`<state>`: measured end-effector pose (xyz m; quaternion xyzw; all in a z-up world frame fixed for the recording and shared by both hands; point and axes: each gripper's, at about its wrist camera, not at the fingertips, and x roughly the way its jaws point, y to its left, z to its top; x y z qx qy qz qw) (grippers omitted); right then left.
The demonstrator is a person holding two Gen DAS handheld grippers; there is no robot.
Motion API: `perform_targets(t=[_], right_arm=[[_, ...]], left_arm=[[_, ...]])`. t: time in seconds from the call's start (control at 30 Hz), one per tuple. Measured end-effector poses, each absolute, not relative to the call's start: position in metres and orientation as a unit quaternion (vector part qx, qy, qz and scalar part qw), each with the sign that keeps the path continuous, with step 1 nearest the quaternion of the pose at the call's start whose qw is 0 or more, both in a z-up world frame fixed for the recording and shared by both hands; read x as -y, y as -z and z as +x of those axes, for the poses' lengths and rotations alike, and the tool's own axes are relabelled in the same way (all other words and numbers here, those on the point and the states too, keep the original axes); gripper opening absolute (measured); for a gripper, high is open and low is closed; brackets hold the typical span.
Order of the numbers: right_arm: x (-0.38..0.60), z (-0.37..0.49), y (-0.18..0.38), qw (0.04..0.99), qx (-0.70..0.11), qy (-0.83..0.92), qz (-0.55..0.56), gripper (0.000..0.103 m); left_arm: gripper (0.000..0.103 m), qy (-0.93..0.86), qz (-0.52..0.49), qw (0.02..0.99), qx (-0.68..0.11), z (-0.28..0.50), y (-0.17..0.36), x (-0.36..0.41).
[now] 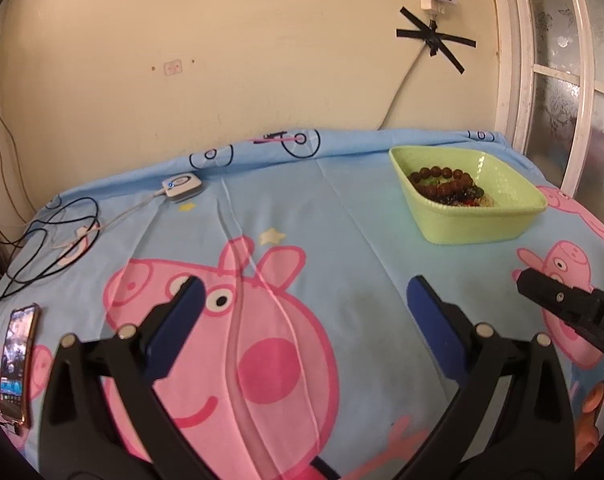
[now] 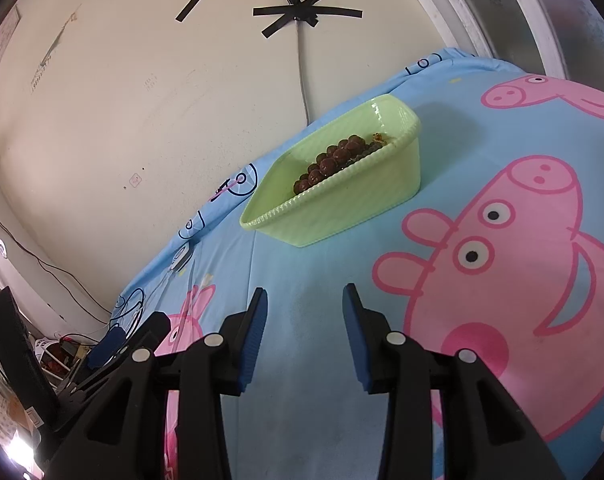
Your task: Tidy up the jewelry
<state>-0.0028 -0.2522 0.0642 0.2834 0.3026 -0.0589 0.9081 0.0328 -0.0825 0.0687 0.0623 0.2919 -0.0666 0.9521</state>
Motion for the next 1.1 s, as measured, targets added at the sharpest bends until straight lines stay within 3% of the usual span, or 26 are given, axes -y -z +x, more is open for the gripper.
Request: perform_targets(t=[1.1], right_arm=[[0.249,-0.004,-0.063,0.906,-0.305,0.061,0.287,0.015]], left_arm=[[0.097,0.042,0.059,0.940,-0.333,0.044,-0.058,0.078]])
